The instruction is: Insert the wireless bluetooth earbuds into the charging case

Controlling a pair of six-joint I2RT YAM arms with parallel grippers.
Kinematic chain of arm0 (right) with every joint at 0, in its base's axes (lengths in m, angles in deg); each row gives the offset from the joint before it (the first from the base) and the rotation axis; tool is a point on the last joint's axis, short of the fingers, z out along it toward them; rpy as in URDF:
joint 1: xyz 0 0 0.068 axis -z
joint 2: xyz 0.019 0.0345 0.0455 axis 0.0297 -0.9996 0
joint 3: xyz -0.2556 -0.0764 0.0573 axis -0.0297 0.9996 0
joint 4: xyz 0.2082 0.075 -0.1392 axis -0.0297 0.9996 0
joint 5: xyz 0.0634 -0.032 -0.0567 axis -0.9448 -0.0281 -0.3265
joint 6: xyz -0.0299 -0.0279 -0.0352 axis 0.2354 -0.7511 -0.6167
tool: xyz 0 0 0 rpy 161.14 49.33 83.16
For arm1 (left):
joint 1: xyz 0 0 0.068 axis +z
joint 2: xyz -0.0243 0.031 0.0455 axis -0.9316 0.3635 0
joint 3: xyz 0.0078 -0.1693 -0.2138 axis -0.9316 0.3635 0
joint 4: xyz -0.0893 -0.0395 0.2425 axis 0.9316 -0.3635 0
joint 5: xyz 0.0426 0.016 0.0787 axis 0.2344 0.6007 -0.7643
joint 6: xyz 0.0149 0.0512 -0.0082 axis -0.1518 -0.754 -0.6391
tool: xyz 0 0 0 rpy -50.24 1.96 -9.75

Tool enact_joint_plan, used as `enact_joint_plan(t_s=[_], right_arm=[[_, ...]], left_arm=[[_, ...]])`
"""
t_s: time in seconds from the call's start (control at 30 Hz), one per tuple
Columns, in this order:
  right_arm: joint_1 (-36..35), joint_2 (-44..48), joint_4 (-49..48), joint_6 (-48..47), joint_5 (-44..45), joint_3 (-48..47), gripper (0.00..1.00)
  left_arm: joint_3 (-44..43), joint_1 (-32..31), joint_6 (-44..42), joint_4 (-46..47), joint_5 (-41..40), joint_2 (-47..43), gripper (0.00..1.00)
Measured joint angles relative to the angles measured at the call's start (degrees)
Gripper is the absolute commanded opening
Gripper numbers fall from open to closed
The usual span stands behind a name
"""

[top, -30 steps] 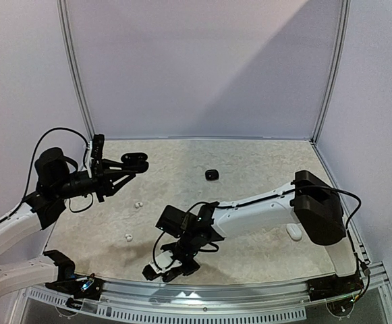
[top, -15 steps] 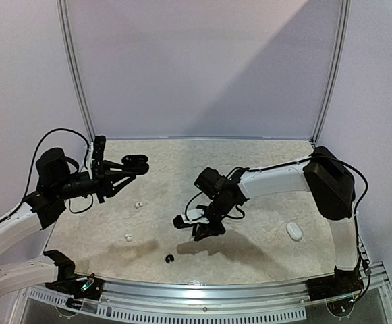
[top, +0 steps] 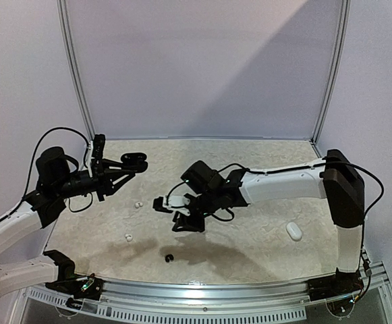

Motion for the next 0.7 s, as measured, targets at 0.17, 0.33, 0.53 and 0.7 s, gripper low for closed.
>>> enact_joint_plan(t_s=[0.17, 0.33, 0.53, 0.7], right_arm=[[-10.08, 0.04, -5.46, 11.23, 6.47, -2.38, 0.29], [-16.15, -4.81, -4.74, 16.57, 12.02, -8.83, 0.22], [-17.29, -11.32, -1.16, 20.46, 17.7, -15.06, 0.15], [-16.96, -12.35, 3.28, 23.47, 21.7, -14.88, 0.1]], left_arm=[[0.0, 0.15, 0.02, 0.31, -0.59, 0.0, 0.0], [0.0, 0.2, 0.04, 0.48, -0.68, -0.02, 0.0], [0.0, 0.2, 0.02, 0.63, -0.61, -0.02, 0.0], [0.0, 0.2, 0.02, 0.63, -0.59, -0.02, 0.0]])
